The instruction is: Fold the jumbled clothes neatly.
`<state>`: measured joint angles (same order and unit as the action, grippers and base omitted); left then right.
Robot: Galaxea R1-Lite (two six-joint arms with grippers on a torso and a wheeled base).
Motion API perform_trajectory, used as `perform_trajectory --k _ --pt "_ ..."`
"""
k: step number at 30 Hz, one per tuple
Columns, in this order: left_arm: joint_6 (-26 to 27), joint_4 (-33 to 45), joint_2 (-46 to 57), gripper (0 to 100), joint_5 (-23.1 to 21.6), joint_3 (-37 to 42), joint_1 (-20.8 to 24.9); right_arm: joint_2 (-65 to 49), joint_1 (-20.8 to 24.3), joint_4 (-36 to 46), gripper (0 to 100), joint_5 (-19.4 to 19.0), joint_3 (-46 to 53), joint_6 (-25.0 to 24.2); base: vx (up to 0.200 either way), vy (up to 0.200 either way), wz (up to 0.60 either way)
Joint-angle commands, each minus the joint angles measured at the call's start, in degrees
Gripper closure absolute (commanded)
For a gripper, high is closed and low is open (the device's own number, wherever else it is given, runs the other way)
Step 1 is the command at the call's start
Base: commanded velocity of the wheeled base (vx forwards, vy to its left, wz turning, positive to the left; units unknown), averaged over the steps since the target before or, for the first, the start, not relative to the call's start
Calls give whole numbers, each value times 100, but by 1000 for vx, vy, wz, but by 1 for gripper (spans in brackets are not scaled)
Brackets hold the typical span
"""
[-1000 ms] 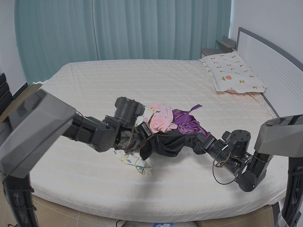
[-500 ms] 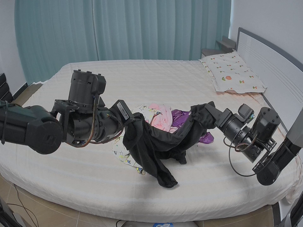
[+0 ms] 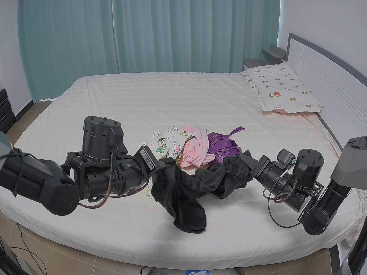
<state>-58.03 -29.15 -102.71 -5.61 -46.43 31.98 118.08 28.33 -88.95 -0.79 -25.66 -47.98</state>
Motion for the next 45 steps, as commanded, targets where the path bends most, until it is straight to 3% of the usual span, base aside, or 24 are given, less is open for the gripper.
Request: perform_trajectory --k 1,8,23,29,45 --pt "-121 -21 -338 100 -142 38 -7 198 6 -87 100 27 88 -71 0 0 0" --pt "-394 -214 -408 100 -397 82 -130 286 -3 -87 100 27 52 -80 -57 0 0" --pt "-411 -390 -575 100 -520 47 -482 268 111 -87 100 53 9 -45 0 0 0" --pt "-666 -390 -443 100 -503 -15 -622 75 199 -87 100 53 -150 -27 0 200 0" --pt "-631 -390 84 100 -424 3 -745 -294 542 -87 100 53 -721 439 0 200 0"
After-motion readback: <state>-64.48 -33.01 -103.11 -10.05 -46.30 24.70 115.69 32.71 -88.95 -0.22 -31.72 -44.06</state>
